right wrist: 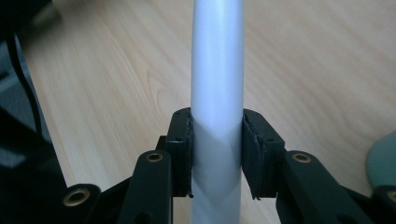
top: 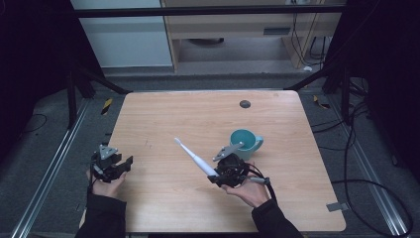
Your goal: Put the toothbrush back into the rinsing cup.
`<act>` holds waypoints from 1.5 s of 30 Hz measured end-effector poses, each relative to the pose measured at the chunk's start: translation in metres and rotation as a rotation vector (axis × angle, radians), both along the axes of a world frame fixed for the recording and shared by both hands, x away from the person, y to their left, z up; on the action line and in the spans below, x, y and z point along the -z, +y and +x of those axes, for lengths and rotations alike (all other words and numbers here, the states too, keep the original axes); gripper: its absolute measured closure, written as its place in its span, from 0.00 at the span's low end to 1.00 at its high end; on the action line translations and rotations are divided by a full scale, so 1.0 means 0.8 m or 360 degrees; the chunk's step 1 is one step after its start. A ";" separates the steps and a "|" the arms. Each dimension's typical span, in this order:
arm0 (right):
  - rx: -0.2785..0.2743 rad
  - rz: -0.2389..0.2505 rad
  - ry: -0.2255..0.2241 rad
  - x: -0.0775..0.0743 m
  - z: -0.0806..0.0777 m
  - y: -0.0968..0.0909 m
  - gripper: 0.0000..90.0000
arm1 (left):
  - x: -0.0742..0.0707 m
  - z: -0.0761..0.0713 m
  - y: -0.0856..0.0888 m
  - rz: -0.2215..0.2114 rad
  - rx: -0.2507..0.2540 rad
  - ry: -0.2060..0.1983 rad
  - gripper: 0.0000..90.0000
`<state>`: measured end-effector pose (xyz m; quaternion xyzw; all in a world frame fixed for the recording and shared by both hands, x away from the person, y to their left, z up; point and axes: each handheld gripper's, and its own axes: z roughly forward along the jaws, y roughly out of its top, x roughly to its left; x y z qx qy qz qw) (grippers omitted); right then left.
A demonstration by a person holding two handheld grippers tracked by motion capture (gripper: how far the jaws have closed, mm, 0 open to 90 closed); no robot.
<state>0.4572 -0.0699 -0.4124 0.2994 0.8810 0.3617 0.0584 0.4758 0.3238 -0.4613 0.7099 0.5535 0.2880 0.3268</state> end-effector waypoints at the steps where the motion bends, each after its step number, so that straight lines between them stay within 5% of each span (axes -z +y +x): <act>1: 0.0014 0.0035 -0.0016 -0.002 0.000 -0.002 0.74 | 0.000 0.000 0.000 0.0000 0.0000 0.0000 0.58; 18: 0.0354 0.0466 -0.0364 -0.037 0.015 -0.033 0.74 | 0.000 0.000 -0.001 0.0001 0.0001 -0.0004 0.58; 27: 0.0524 0.0600 -0.0491 -0.048 0.033 -0.045 0.74 | -0.001 0.000 -0.003 0.0000 0.0005 -0.0013 0.58; 38: 0.0724 0.0663 -0.0577 -0.049 0.056 -0.069 0.74 | -0.002 -0.001 -0.002 -0.0003 -0.0006 -0.0033 0.58; 45: 0.0803 0.0637 -0.0604 -0.047 0.068 -0.081 0.74 | -0.002 -0.001 -0.002 -0.0002 -0.0008 -0.0035 0.58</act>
